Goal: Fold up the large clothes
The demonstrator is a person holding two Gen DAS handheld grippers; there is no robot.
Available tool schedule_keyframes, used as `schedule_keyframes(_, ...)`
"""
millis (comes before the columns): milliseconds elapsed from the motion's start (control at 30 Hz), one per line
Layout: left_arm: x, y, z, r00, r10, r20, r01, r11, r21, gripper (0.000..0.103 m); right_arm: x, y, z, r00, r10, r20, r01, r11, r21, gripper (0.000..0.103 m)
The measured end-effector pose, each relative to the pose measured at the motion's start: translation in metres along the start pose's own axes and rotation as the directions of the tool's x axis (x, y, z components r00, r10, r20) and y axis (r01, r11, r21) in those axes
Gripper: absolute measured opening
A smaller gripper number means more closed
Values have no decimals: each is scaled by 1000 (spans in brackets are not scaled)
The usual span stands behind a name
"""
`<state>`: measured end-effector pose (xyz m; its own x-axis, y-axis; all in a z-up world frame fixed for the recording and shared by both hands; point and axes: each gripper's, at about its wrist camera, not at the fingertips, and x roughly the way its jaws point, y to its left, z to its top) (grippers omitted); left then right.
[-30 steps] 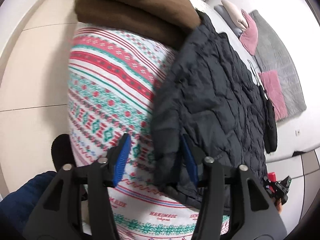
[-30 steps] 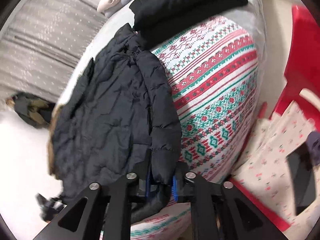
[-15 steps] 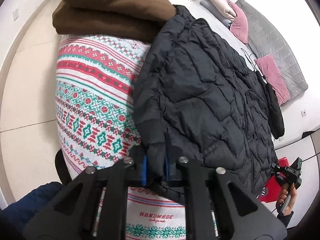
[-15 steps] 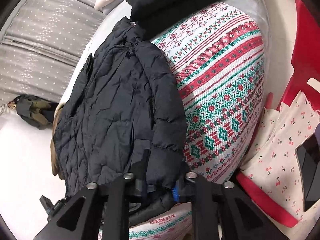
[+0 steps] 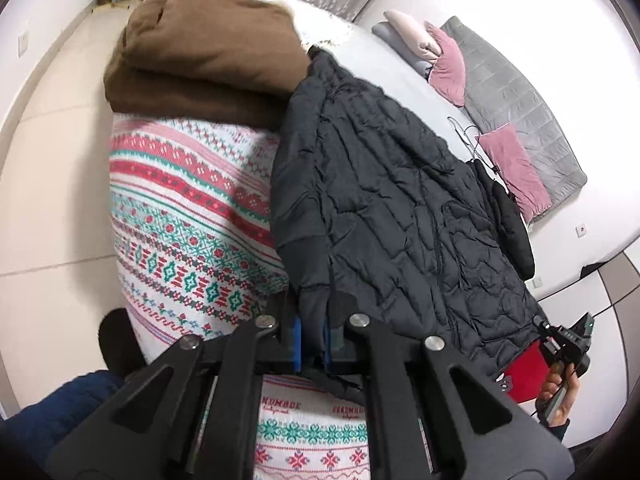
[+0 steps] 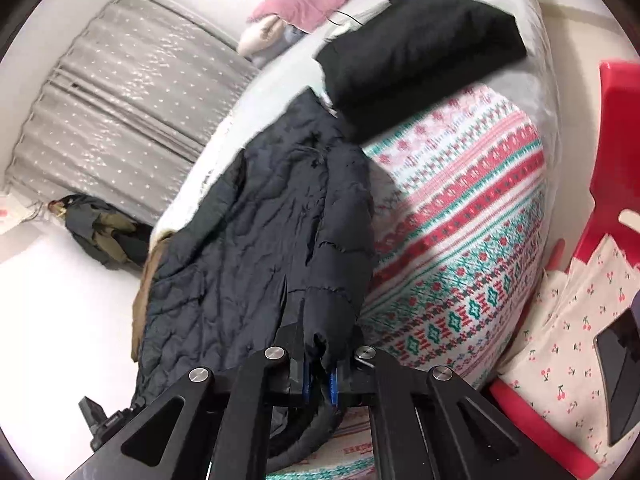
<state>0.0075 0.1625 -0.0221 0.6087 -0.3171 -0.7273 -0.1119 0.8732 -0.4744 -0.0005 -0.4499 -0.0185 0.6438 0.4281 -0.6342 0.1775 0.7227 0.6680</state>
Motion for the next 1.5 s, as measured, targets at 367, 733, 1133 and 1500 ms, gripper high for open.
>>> schedule_keyframes(367, -46, 8, -22, 997, -71, 19, 73, 994, -77, 8, -55, 4, -21, 978, 163, 128, -162, 987, -15, 5)
schedule_keyframes(733, -95, 5, -38, 988, -135, 80, 142, 986, -85, 7, -102, 1, -59, 951, 224, 213, -225, 974, -22, 5)
schedule_keyframes(1133, -94, 4, -29, 978, -183, 102, 195, 973, -127, 7, -101, -11, -64, 942, 254, 221, -269, 963, 38, 5)
schedule_keyframes(1500, -104, -10, -38, 974, -193, 115, 207, 970, -128, 7, -112, -14, -69, 914, 322, 248, -343, 938, 49, 5)
